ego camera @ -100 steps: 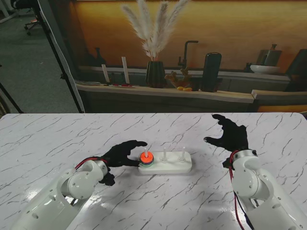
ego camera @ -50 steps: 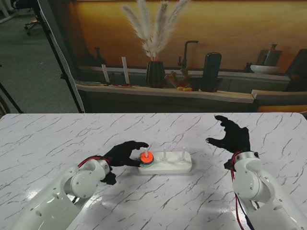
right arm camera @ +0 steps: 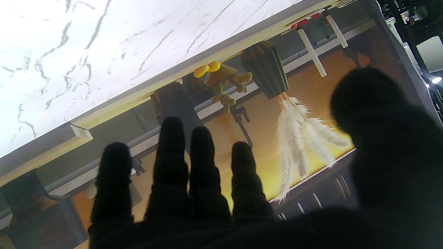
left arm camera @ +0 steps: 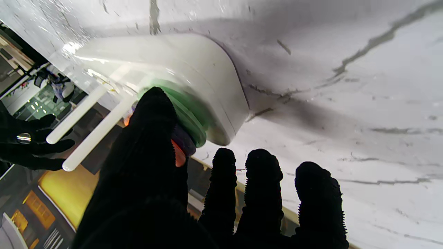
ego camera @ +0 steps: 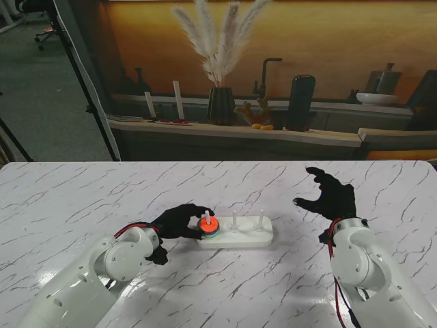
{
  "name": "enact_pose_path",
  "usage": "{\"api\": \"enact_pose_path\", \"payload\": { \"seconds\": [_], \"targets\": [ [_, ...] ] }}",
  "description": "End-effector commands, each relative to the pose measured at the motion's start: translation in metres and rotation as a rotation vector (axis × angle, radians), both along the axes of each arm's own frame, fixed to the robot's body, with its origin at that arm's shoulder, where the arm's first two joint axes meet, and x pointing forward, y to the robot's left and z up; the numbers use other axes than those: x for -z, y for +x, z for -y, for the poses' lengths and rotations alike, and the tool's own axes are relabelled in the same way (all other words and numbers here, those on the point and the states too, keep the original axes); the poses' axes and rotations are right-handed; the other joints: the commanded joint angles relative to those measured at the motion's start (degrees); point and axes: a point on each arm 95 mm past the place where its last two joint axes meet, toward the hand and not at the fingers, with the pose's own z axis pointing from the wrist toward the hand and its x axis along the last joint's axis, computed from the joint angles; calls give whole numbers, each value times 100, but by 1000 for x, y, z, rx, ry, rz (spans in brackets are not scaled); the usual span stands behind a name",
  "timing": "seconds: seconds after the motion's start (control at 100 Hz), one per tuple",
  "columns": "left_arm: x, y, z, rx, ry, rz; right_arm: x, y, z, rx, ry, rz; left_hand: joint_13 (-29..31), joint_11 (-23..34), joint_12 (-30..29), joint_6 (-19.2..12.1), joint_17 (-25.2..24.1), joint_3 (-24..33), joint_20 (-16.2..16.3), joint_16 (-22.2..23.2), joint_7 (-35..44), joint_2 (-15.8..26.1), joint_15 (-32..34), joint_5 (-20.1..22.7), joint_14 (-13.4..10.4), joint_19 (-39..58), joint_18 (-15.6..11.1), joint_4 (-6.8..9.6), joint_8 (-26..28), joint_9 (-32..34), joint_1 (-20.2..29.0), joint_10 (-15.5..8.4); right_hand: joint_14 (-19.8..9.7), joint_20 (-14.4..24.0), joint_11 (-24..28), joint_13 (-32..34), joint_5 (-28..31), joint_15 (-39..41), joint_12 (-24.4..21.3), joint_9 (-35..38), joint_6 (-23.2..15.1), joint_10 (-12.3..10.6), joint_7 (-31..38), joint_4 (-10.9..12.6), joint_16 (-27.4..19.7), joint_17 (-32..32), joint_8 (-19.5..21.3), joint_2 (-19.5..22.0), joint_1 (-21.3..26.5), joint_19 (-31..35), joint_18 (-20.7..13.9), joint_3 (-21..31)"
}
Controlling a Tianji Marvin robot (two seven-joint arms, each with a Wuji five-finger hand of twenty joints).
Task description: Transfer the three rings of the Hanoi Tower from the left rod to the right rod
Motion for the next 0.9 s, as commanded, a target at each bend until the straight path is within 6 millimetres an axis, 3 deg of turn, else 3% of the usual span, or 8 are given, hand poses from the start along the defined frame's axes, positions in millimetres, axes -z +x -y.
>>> {"api": "enact_pose_path", "payload": {
  "seconds": [0.0, 0.4, 0.77, 0.89],
  "targets": [
    [-4, -3, 3, 29, -4, -3, 6, -3, -3, 5, 9, -13, -191, -97, -31, -101, -101, -170, 58, 116, 8, -97, -55, 117, -3, 165, -11, 201, -47, -197, 28, -48, 42, 83, 62, 164, 90, 109, 59, 127, 40, -24, 85, 215, 59, -1, 120, 23, 36, 167, 274, -69],
    [-11, -3, 5, 46, 15, -18, 8, -4, -2, 14, 18, -19, -149, -158, -22, -203, -62, -83, -2, 159, -254, -141, -91, 45, -14, 223, 8, 210, -181, -185, 41, -50, 46, 77, 88, 181, 105, 133, 65, 159, 46, -39, 116, 225, 62, 6, 125, 20, 46, 188, 279, -60],
    [-2, -2, 12, 29, 10, 1, 10, -6, -1, 20, 32, -27, 200, -87, 36, -353, 615, 109, 394, 266, -733, -351, 267, -580, -209, 652, -12, 276, -440, -277, 34, -45, 52, 77, 111, 219, 146, 152, 76, 224, 48, -48, 134, 232, 67, 27, 120, 62, 40, 213, 284, -95],
    [-2, -2, 13, 32, 10, 4, 10, -7, -1, 20, 32, -30, 228, -106, 12, -383, 693, 214, 452, 265, -738, -388, 284, -592, -228, 681, -29, 295, -435, -302, 33, -40, 54, 82, 125, 234, 149, 158, 86, 243, 54, -49, 137, 235, 69, 39, 119, 66, 43, 231, 276, -107]
  ]
}}
